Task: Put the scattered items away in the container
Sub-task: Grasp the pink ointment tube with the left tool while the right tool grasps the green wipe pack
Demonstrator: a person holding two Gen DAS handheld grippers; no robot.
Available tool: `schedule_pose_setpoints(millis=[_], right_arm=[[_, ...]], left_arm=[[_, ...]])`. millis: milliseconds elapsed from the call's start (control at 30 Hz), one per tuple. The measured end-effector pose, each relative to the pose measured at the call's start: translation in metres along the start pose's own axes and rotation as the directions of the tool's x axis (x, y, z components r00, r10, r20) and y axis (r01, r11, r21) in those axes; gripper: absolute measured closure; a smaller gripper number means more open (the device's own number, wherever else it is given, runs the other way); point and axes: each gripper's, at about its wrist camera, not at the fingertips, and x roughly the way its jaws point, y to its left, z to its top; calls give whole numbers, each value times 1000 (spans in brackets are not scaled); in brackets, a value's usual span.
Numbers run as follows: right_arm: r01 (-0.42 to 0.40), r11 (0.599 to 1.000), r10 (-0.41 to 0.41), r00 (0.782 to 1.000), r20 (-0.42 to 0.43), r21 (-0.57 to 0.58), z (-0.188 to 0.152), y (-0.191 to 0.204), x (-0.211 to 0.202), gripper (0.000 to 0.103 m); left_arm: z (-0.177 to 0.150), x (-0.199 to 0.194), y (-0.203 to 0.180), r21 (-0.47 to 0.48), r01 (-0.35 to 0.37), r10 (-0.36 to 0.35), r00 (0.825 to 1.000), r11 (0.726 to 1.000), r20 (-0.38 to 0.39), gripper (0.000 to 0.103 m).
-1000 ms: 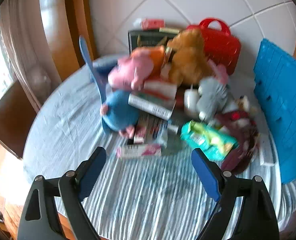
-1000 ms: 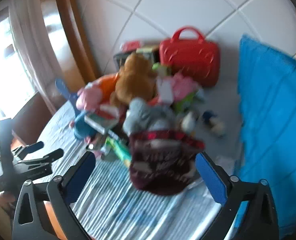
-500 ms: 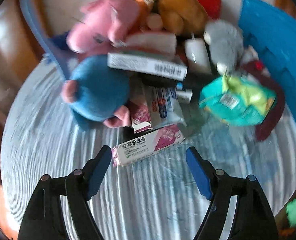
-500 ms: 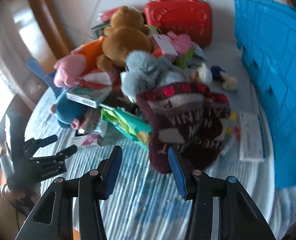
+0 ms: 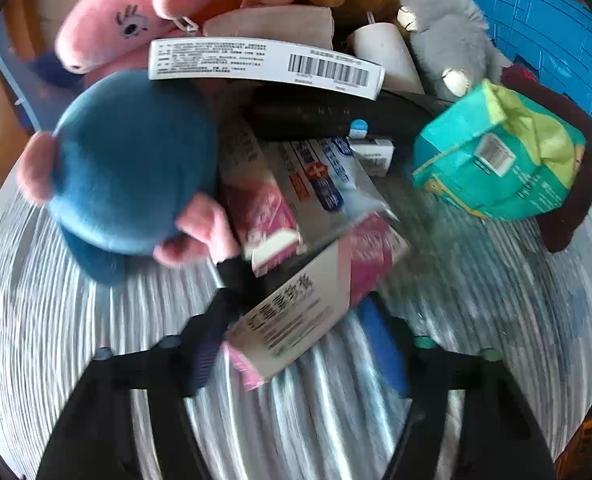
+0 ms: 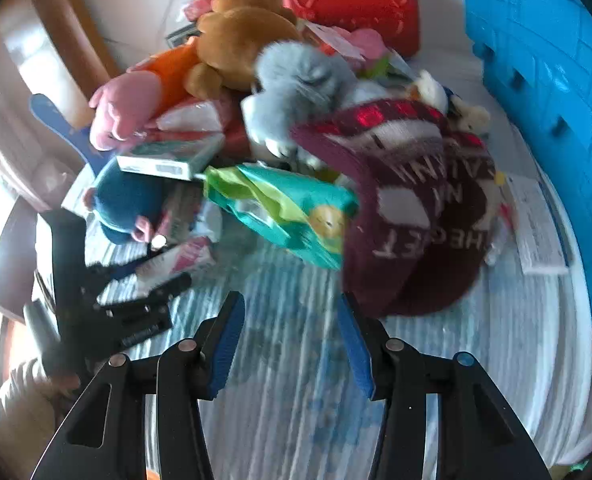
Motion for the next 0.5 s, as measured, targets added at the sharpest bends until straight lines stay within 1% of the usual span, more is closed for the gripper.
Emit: schedule_pose_setpoints(millis=[33,133,233,267,333,367,433,467,500], right_arm=[[-6,1000,7,999,33,-24,4,5,-6,55],[-11,996,21,994,108,-93,22,13,-19,55],[3,990,15,992,127,-141,46,13,-8,55],[14,990,3,993,121,-143,51,11,-1,55],[-2,991,12,998,68,-134,53,5,17,55],[-24,992,31,998,49,-125,49,5,20,55],[-60,987,66,997,32,-149,37,11,18,55],[-80,985,82,997,10,-152,30,12,18,55],[-116,983,114,993,-19,-142,21,13,18,55]], left_arm=[[-3,-4,-1,-24,-3,3,1000,1000,-6,50],[-11,-14,-3,-96,-19,19,1000,995,-8,53],[-14,-22,-5,-147,-15,14,1000,989,-10,56],[-16,-26,-6,-163,-10,9,1000,987,-7,57],[-20,-34,-10,-181,-8,6,1000,983,-8,62],[-24,-38,-12,-186,-21,19,1000,982,-13,62],[-31,-46,-12,-200,-43,40,999,979,-19,66],[-34,-50,-11,-212,-52,48,999,976,-25,66],[-36,-53,-10,-222,-57,52,998,973,-31,67]])
